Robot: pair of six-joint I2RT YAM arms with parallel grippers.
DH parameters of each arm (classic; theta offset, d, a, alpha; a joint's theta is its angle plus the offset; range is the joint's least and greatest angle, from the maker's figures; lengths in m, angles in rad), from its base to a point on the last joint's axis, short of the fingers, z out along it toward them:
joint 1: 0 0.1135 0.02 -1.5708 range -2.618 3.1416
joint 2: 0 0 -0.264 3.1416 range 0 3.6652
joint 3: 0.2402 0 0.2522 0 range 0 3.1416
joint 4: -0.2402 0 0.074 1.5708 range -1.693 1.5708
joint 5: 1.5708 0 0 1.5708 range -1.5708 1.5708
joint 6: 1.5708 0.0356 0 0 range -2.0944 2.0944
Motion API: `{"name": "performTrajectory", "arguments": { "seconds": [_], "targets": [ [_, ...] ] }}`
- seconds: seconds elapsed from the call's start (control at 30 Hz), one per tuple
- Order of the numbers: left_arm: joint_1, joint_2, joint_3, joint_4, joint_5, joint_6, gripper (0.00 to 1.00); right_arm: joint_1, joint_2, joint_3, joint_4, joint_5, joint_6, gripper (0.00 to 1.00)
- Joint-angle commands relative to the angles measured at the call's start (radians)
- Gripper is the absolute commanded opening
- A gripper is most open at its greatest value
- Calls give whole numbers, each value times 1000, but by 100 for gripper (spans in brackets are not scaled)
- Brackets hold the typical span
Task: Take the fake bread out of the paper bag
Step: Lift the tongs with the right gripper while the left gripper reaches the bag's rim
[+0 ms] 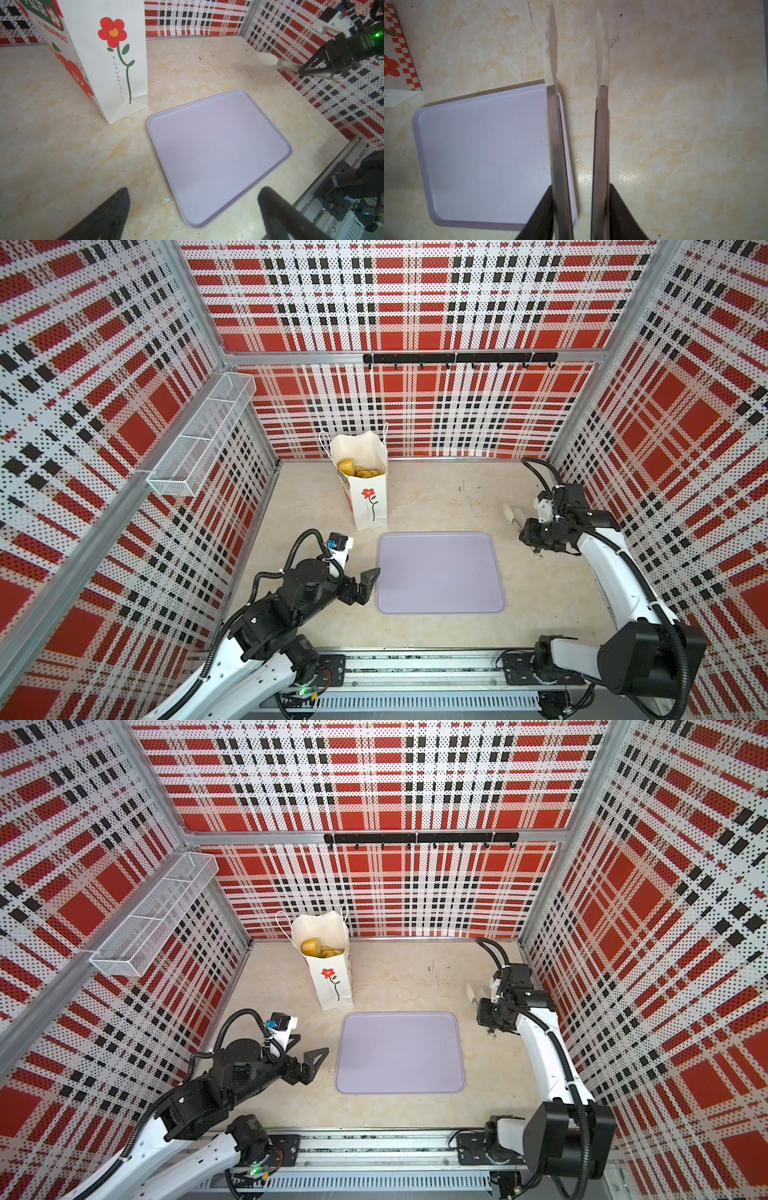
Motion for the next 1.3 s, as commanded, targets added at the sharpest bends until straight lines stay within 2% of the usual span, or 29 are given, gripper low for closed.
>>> {"name": "performTrajectory", "arguments": {
  "seconds": [0.0,0.23,0.43,0.57,0.67,0.77,0.87,0.93,1.1,1.27],
  "targets": [
    [-18,-9,3,-2,-37,-2,100,4,-46,35,-25,-22,8,41],
    [-50,-4,11,-18,-92,-8,100,4,-84,34,-45,-41,5,39],
    [-52,11,64,-84,-277,-75,100,4,-132,10,-21,-98,14,33],
    [-29,97,206,-160,-432,-81,99,4,-195,-33,28,-141,21,32],
    [49,230,375,-222,-510,-64,99,4,-229,-65,48,-176,32,30],
    [225,400,574,-269,-438,-31,100,7,-261,-99,66,-211,34,29],
    [432,588,778,-315,-239,-48,100,7,-295,-125,66,-220,32,29],
    [510,711,900,-354,-158,-64,99,8,-314,-140,65,-227,31,29],
    [543,1016,1209,-492,-131,-115,92,7,-341,-178,64,-240,13,30],
    [521,1207,1388,-544,-99,-177,86,9,-348,-202,84,-259,12,31]
  ]
}}
